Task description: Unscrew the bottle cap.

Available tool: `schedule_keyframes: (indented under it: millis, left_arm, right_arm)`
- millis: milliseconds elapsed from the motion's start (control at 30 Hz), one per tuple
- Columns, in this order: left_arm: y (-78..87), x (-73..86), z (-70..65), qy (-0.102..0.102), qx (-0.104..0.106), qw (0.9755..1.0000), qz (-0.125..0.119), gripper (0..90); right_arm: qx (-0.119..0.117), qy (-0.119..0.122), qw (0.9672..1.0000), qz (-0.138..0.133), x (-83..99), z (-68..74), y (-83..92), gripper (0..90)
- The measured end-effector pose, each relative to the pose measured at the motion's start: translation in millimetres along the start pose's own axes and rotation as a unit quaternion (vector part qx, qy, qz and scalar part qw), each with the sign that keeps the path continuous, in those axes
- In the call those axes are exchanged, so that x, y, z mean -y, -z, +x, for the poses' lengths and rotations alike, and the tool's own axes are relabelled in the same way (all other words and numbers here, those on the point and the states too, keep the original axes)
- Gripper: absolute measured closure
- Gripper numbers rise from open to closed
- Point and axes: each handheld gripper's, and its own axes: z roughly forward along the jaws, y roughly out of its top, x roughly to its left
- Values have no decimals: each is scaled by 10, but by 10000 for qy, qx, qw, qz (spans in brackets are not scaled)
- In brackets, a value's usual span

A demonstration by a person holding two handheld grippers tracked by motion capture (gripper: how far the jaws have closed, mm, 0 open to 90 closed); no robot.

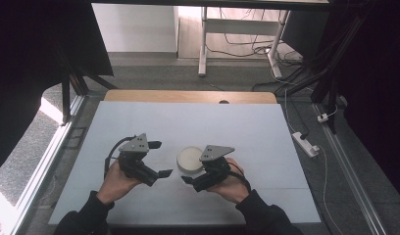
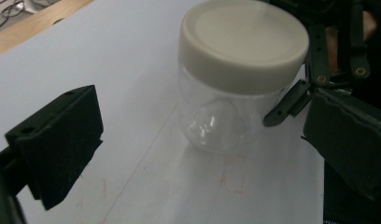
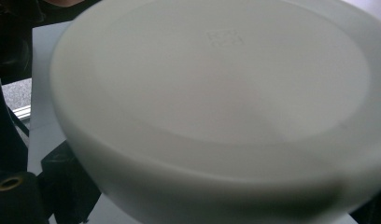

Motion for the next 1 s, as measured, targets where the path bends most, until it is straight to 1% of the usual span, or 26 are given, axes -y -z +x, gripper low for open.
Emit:
schedule_keyframes:
  millis: [233,267,367,400,467,500,533,667,700,733,867,900,933,967,1000]
  left_arm:
    - [-167,-135,-19,-170,255,9995,111,0]
    - [-194,-147,-17,-173,317,9993,117,0]
    - [-272,-184,-10,-229,395,9988,147,0]
    - [-323,-215,-5,-265,464,9984,156,0]
    - [-348,-231,-3,-285,497,9982,160,0]
    - [-402,-257,-2,-319,586,9976,175,0]
    - [-402,-257,-2,-319,586,9976,175,0]
    - [-500,-292,-6,-420,701,9963,261,0]
    - [-519,-299,-7,-430,735,9960,269,0]
    - [-551,-314,-1,-484,813,9951,284,0]
    - [-587,-336,7,-532,918,9939,305,6]
    - [-596,-336,12,-543,997,9932,268,17]
    - [-596,-336,12,-543,997,9932,268,33]
    - [-596,-328,16,-504,1063,9928,210,45]
    - [-590,-324,18,-530,1060,9928,193,69]
  right_arm:
    - [-42,46,10000,4,-3,12,-13,64]
    - [-55,48,10000,-2,-7,17,-14,64]
    - [-62,61,10000,-3,-10,20,-16,64]
    - [-71,62,10000,3,-11,22,-20,64]
    - [-80,58,10000,7,-10,25,-25,64]
    - [-83,60,9999,9,-10,26,-26,64]
    - [-83,60,9999,9,-10,26,-26,64]
    - [-103,44,9999,2,-11,28,-24,64]
    - [-126,46,9999,-4,-13,27,-21,64]
    - [-139,51,9999,-17,-14,30,-23,64]
    - [-162,84,9998,-2,-17,41,-25,64]
    - [-165,91,9998,-1,-17,42,-25,64]
    - [-168,90,9998,0,-17,42,-25,64]
    - [-173,90,9998,-2,-16,41,-25,64]
    - [-178,78,9998,-11,-15,38,-24,64]
